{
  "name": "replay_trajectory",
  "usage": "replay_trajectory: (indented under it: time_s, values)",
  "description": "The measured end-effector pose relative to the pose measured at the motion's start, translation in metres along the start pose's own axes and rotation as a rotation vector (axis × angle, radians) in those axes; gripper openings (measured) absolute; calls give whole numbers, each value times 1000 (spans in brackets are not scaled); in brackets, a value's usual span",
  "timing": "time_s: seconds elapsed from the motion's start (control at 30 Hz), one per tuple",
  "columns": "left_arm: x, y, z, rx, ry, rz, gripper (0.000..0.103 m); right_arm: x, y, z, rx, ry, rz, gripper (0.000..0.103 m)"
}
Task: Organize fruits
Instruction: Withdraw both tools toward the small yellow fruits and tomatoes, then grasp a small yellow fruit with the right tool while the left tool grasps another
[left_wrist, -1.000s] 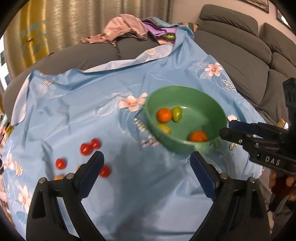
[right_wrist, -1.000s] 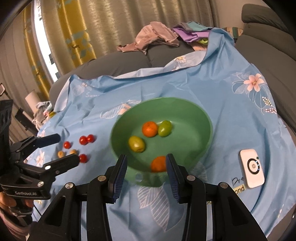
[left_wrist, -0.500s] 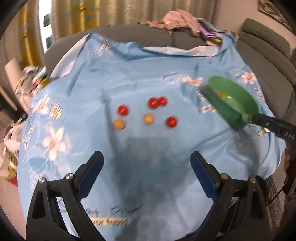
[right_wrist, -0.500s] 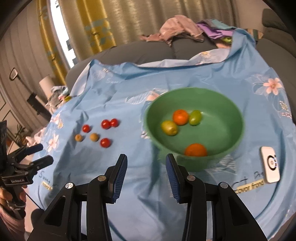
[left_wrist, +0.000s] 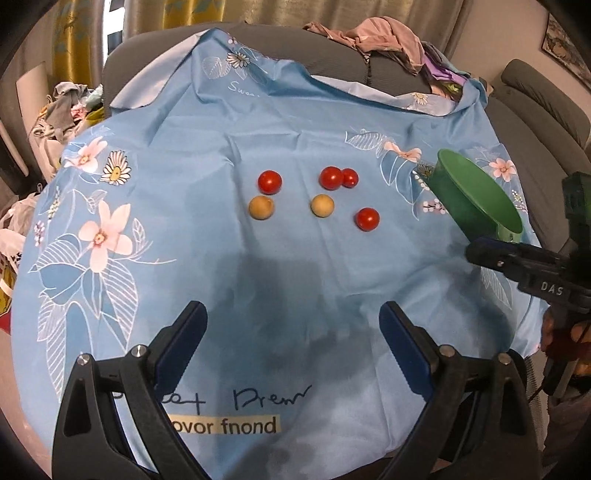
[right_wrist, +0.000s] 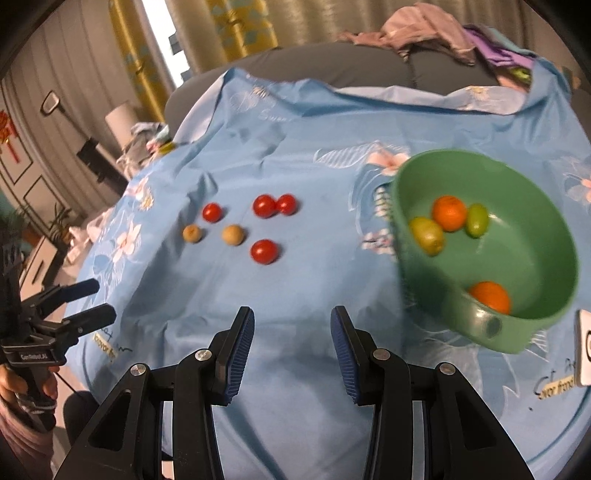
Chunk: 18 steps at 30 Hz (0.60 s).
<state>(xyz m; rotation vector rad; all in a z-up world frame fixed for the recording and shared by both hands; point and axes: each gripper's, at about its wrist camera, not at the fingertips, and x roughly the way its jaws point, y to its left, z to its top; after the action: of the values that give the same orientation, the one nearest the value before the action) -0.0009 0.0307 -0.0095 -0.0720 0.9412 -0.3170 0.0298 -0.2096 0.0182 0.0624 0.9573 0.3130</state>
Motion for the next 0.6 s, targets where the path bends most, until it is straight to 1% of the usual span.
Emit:
replay_trajectory:
  time_s: [0.1, 0.3, 0.6]
  values:
    - [3, 2, 3, 7, -9, -14, 92, 9, 7, 4, -29, 10, 24, 43]
    - [11, 12, 12, -12, -26, -35, 80, 29, 24, 19, -75, 27, 85, 43]
    - [16, 23, 24, -3, -42, -56, 77, 81, 55, 56, -204, 49, 112, 43]
